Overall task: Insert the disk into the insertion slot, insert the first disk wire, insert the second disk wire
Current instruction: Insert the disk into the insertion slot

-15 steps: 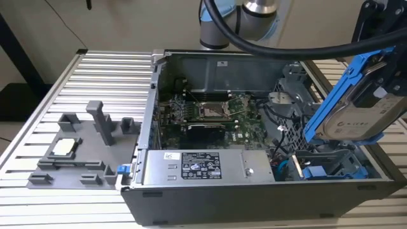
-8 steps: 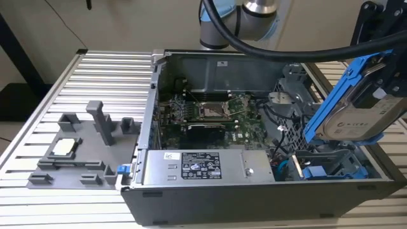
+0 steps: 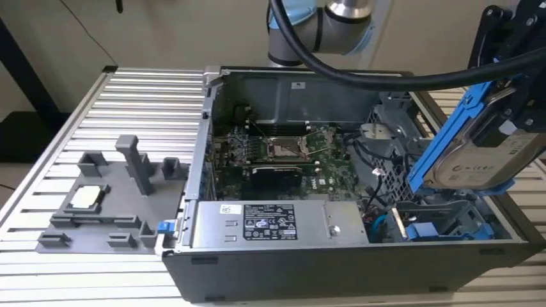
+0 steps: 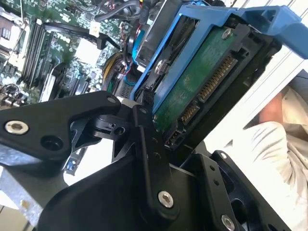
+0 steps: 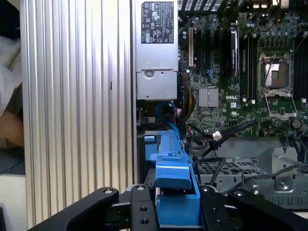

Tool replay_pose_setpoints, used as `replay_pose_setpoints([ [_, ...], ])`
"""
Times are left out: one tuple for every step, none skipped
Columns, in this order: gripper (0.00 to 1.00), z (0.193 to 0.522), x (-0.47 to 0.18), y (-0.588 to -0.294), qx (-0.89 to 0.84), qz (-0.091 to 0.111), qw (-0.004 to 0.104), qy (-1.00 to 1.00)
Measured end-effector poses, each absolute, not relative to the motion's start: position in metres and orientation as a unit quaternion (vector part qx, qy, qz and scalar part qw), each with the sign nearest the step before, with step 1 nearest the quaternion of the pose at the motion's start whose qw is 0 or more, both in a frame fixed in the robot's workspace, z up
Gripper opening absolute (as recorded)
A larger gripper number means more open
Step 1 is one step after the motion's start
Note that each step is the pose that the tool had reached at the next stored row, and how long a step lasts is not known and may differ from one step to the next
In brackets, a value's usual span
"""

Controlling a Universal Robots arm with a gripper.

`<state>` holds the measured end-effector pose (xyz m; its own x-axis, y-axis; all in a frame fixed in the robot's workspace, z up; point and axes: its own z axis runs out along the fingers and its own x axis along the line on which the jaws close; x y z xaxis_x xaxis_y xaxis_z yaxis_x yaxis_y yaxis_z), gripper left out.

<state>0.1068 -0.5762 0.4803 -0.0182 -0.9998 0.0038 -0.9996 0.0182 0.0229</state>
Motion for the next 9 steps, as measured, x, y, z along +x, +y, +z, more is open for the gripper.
replay_pose_setpoints([
  [0.33,0.4800,0.1068,-0.5762,0.701,-0.007,0.009,-0.713],
  [0.33,0.4798,0.1068,-0.5761,0.701,-0.006,0.009,-0.713],
  [0.33,0.4791,0.1068,-0.5759,0.701,-0.006,0.009,-0.713],
  [0.33,0.4784,0.1068,-0.5759,0.701,-0.006,0.009,-0.713],
  [0.33,0.4783,0.1068,-0.5759,0.701,-0.006,0.009,-0.713],
  [0.33,0.4782,0.1068,-0.5759,0.701,-0.006,0.009,-0.713],
  [0.33,0.4781,0.1068,-0.5759,0.701,-0.006,0.009,-0.713],
  [0.33,0.4780,0.1068,-0.5759,0.701,-0.006,0.009,-0.713],
  [0.33,0.4779,0.1068,-0.5759,0.701,-0.006,0.009,-0.713],
])
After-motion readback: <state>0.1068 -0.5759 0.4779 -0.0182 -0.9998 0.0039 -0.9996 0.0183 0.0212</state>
